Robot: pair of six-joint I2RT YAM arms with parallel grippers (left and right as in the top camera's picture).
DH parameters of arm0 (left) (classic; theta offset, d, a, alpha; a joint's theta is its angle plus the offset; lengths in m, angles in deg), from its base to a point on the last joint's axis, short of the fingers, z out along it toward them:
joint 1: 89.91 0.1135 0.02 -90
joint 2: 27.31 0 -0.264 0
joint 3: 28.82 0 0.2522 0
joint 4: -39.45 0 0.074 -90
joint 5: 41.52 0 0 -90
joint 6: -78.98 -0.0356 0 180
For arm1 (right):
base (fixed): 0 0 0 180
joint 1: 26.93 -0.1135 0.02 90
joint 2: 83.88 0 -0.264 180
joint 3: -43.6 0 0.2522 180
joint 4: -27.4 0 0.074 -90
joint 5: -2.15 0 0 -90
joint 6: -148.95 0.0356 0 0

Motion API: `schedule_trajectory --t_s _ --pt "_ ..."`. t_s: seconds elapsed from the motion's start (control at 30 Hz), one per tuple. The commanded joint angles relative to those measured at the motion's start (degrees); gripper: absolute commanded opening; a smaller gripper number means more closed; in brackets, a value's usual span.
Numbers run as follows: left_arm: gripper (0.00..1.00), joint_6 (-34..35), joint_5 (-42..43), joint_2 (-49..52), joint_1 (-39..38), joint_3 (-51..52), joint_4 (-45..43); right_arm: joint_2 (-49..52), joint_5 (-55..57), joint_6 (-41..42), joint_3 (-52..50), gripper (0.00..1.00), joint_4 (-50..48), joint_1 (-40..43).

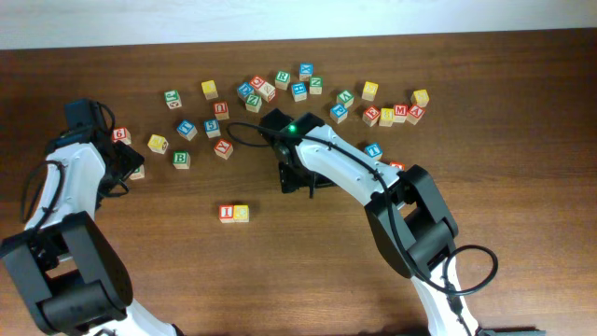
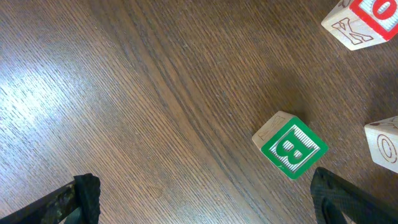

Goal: Spell out ICRA

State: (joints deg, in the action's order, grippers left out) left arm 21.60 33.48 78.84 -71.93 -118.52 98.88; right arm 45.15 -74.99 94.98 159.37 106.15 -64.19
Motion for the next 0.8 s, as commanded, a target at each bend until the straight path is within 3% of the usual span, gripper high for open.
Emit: schedule_trajectory --t_s 0.0,0.77 --pt "1.0 0.17 -0.2 -1.27 0.09 0.22 0.04 -2.12 1.33 0.24 -0.24 0.98 0.15 0.26" --pt "0.99 0.15 -0.2 -1.27 0.09 0.22 0.04 -2.12 0.9 0.24 -0.24 0.98 -0.42 0.26"
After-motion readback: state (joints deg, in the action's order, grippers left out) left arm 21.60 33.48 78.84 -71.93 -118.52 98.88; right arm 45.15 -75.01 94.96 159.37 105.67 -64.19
